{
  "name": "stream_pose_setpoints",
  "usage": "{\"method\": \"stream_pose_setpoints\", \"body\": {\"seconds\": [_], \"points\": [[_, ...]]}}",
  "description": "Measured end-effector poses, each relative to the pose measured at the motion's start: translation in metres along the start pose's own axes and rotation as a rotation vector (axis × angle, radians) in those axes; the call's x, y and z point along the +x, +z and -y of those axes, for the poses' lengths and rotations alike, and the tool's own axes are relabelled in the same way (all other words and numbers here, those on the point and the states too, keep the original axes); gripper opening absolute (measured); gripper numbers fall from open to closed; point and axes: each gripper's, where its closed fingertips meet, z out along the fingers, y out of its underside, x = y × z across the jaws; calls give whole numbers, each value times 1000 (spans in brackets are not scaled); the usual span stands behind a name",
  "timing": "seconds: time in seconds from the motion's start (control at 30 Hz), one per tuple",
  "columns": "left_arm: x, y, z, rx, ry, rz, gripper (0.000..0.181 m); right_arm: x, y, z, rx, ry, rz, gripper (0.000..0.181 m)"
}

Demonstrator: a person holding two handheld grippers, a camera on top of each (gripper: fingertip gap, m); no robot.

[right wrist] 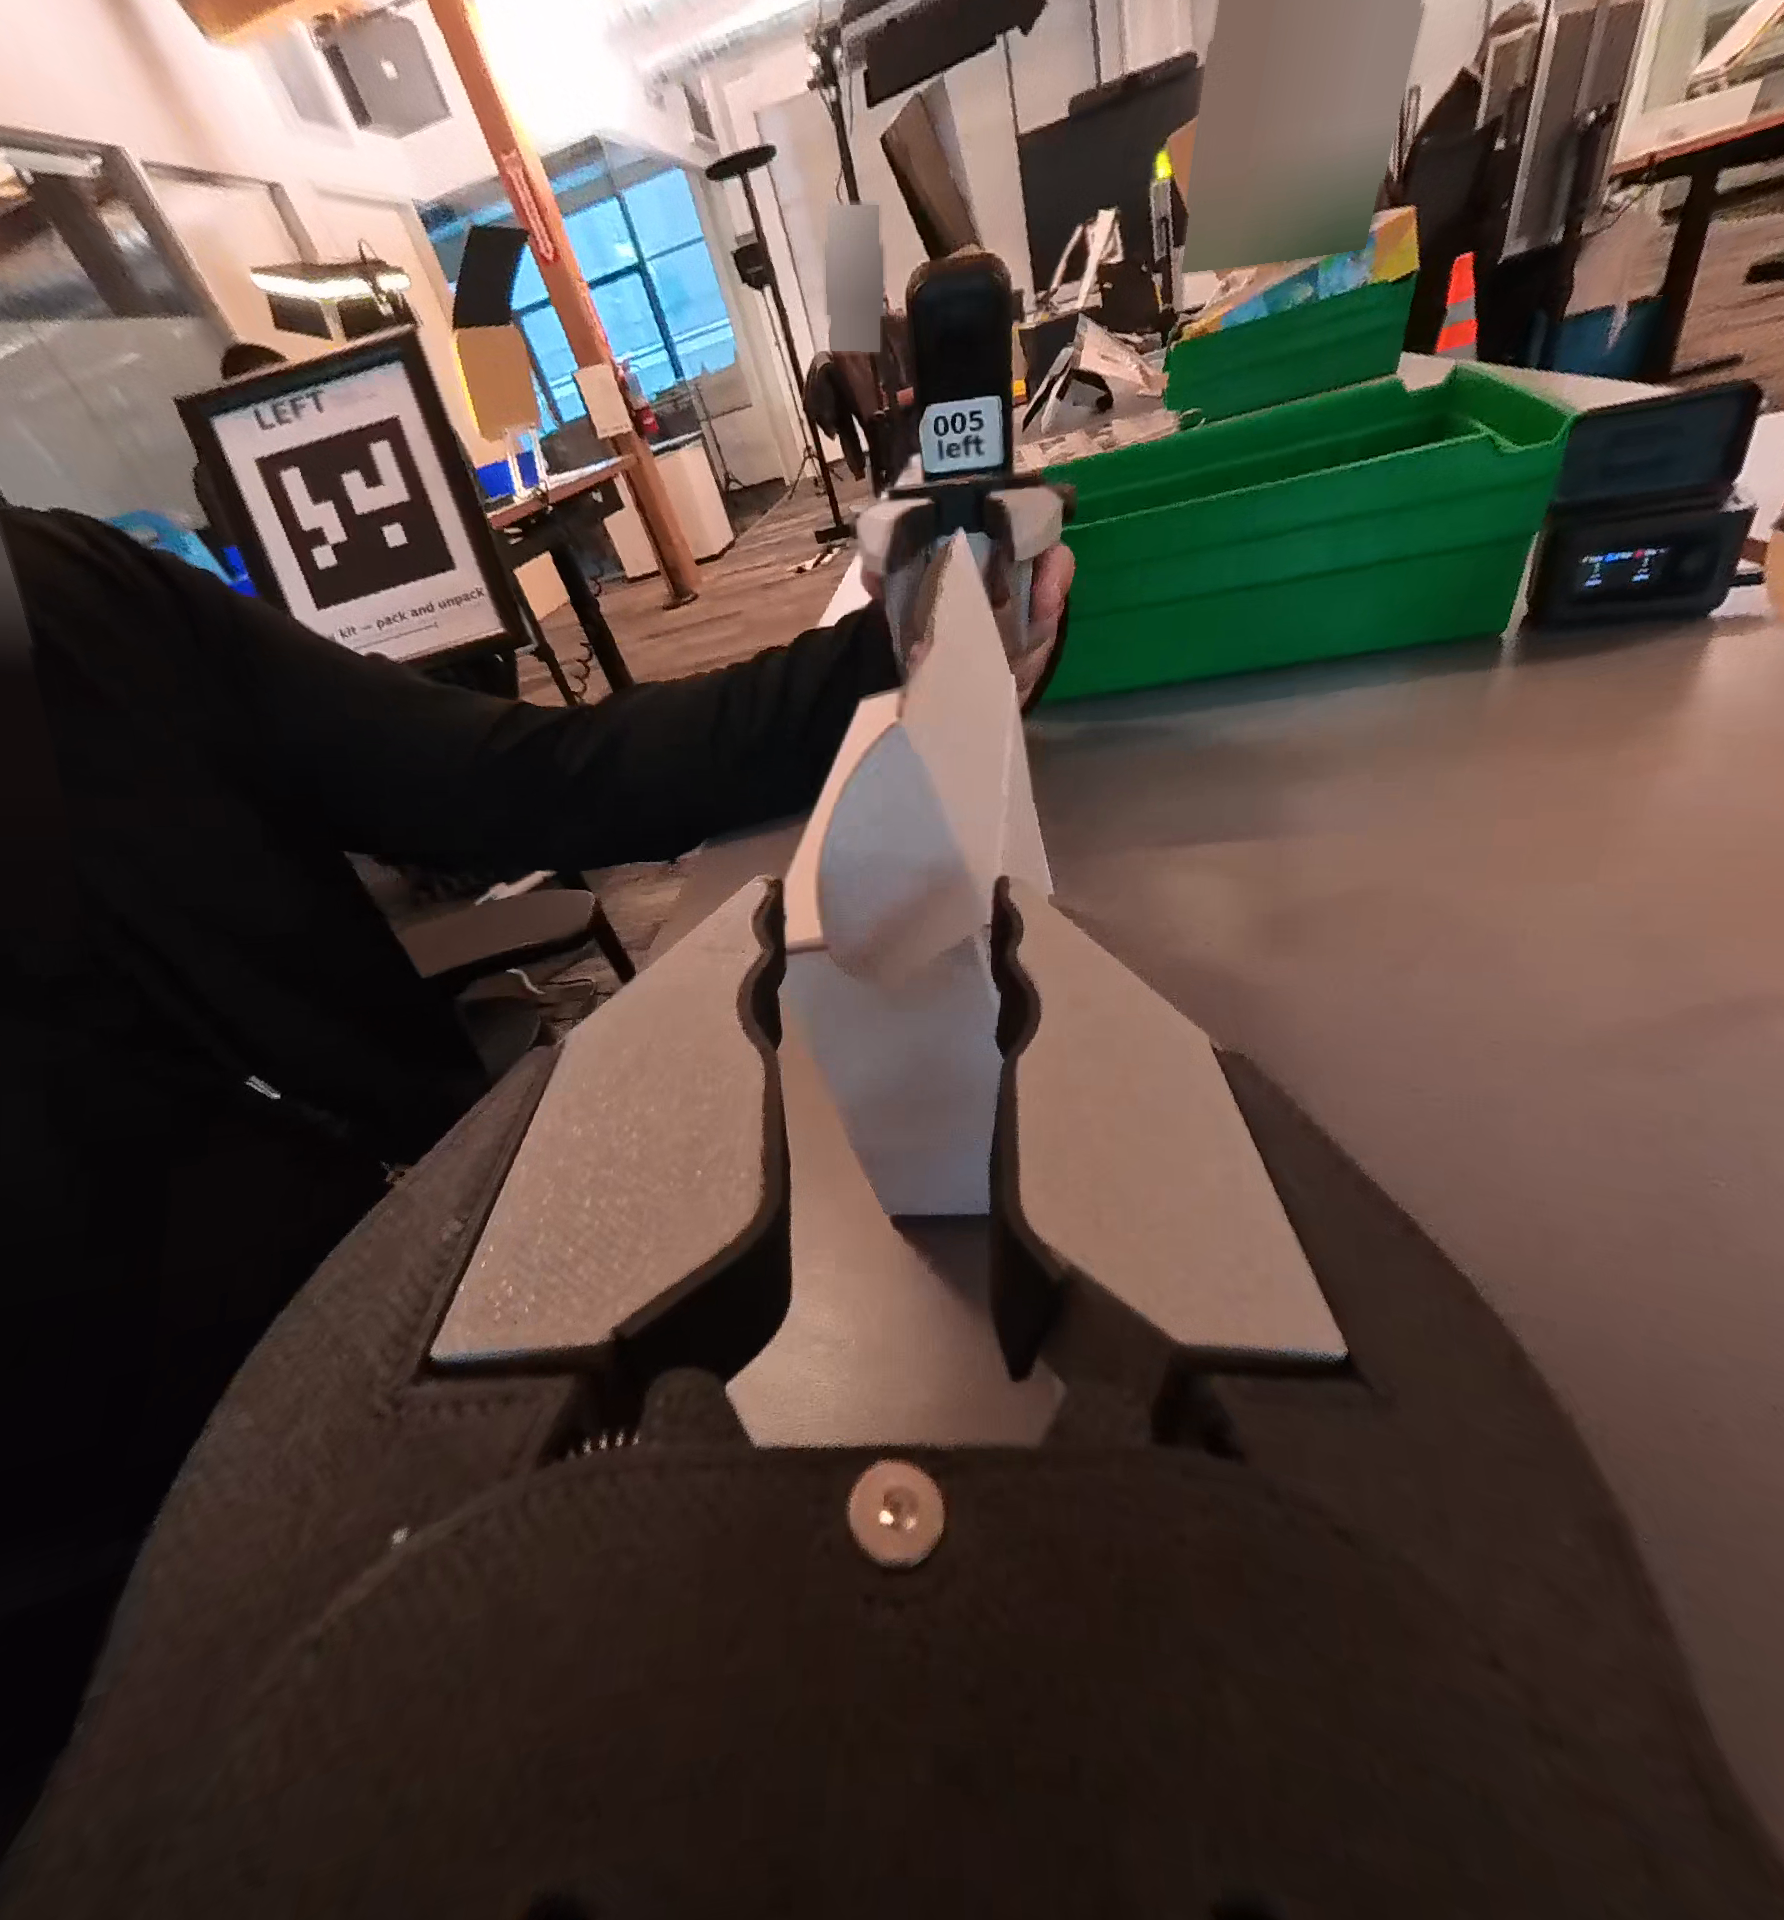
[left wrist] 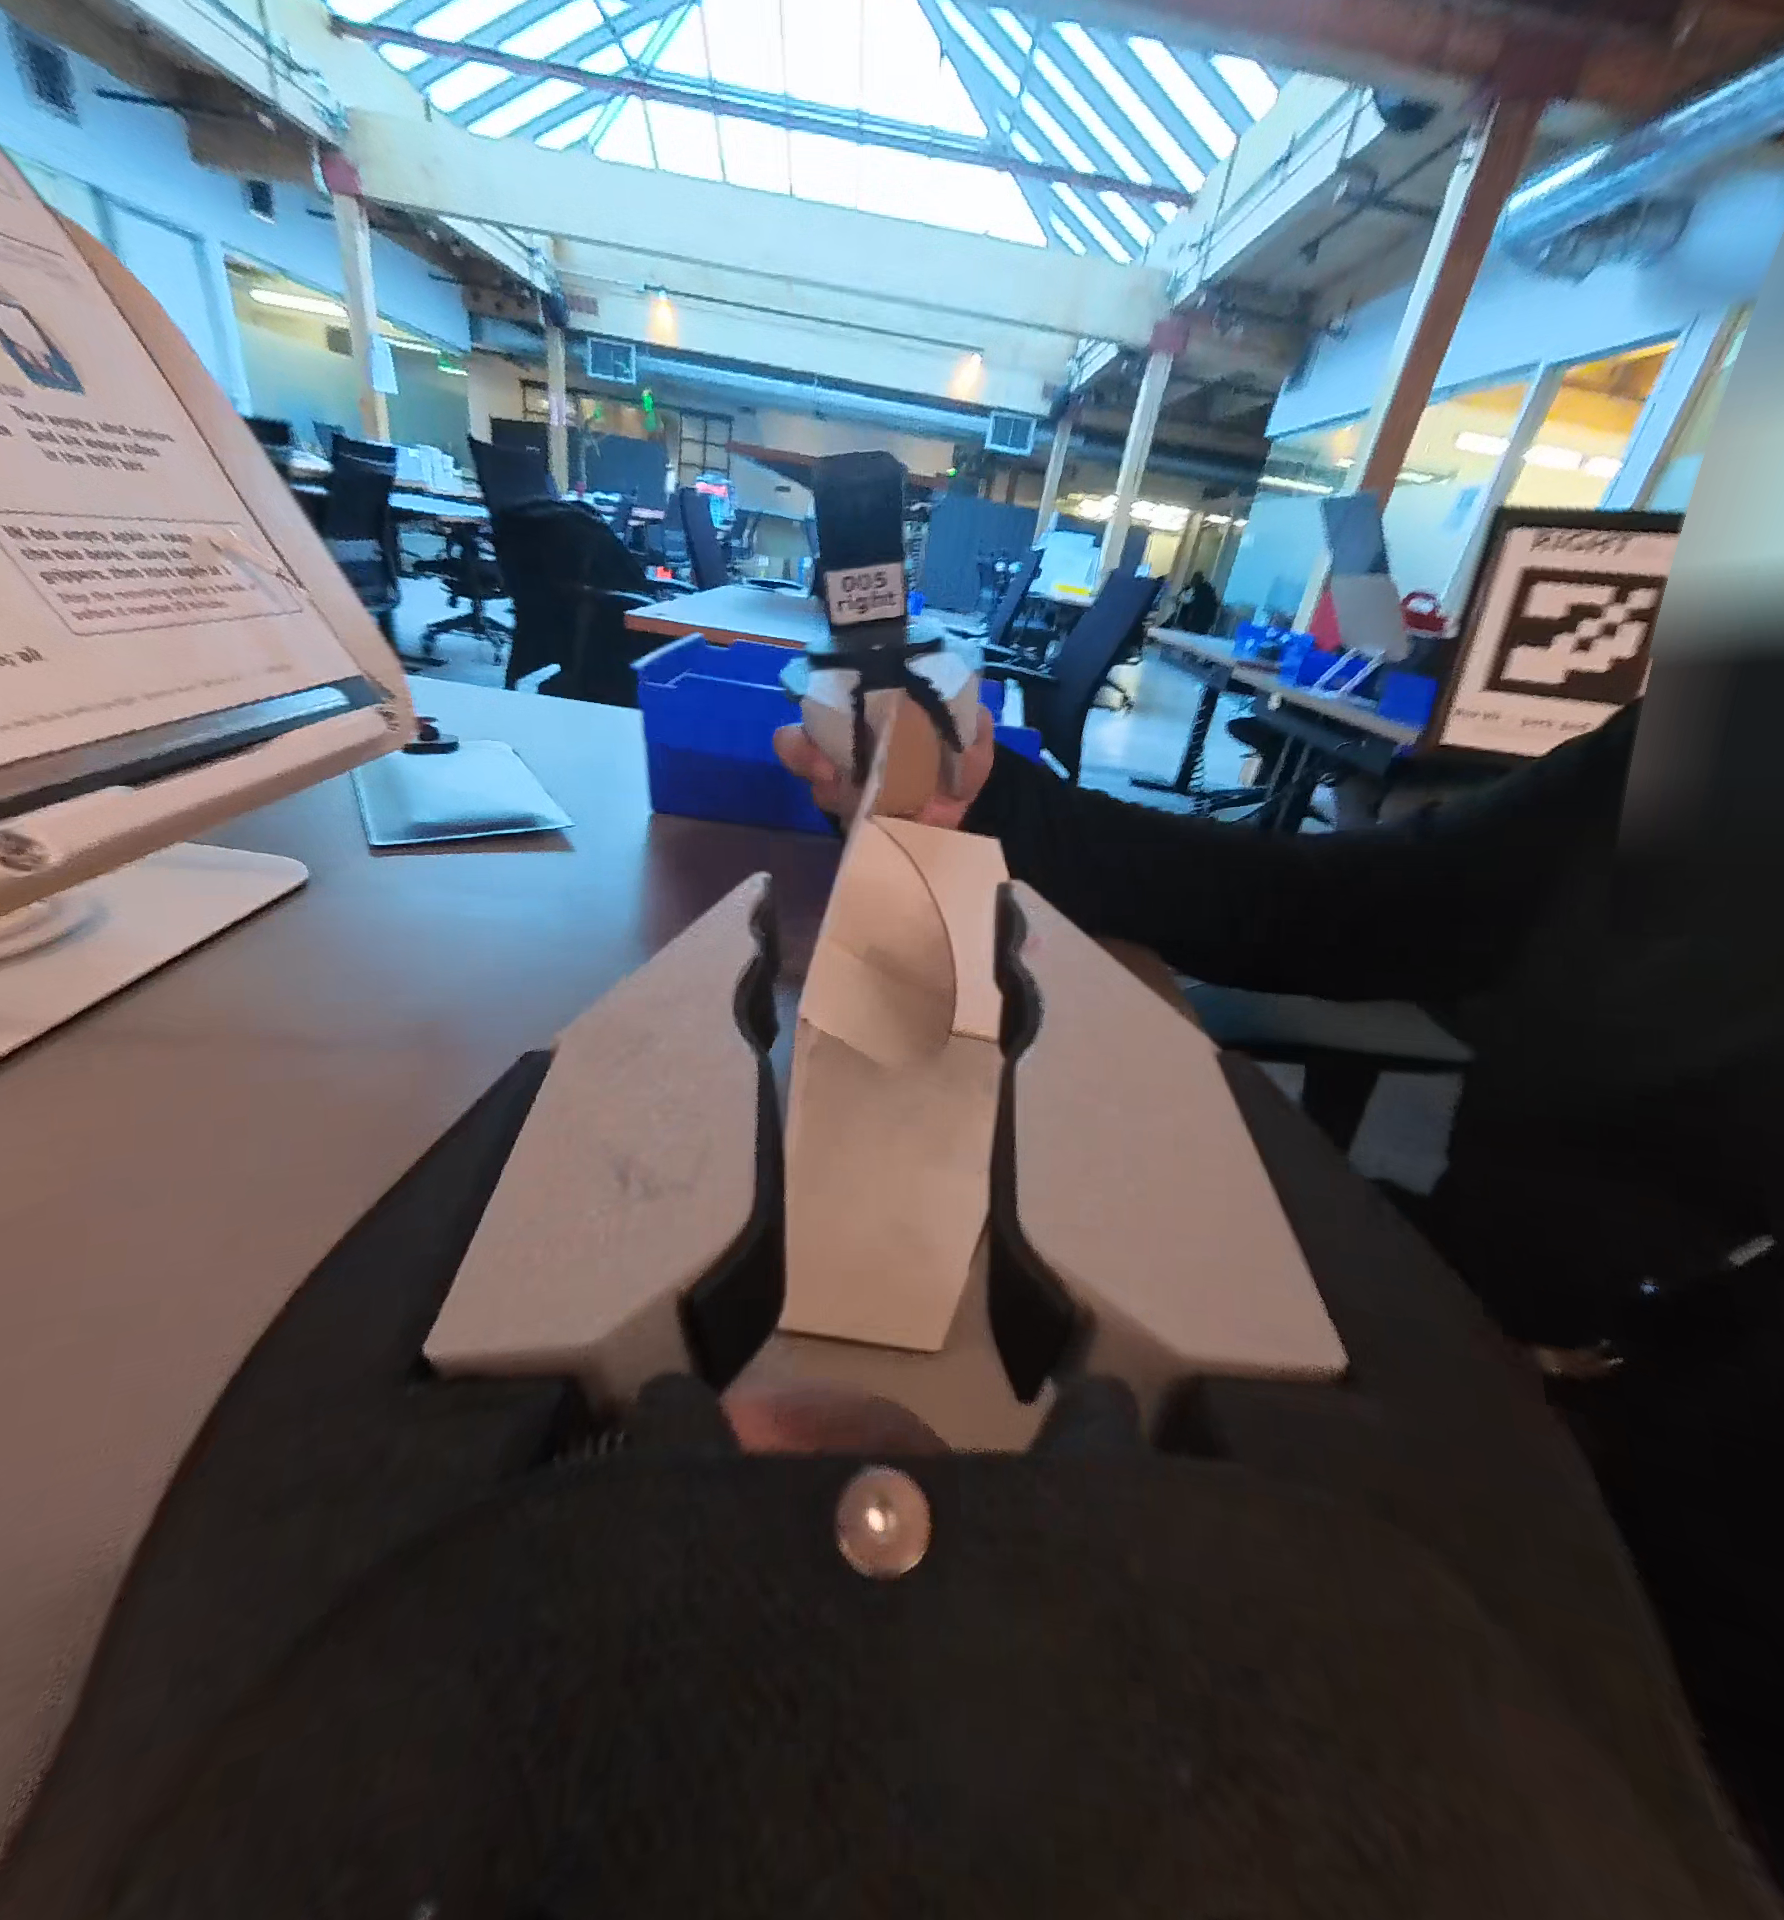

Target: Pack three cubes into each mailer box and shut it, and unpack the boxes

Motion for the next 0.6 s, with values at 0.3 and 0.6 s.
{"method": "stream_pose_setpoints", "body": {"seconds": [0.3,0.6], "points": [[6,5,-2,37,-67,-123,39,-3,11,0,8,35,130,33],[-2,3,-8,57,-168,-191,22,-4,8,4,24,34,155,30]]}}
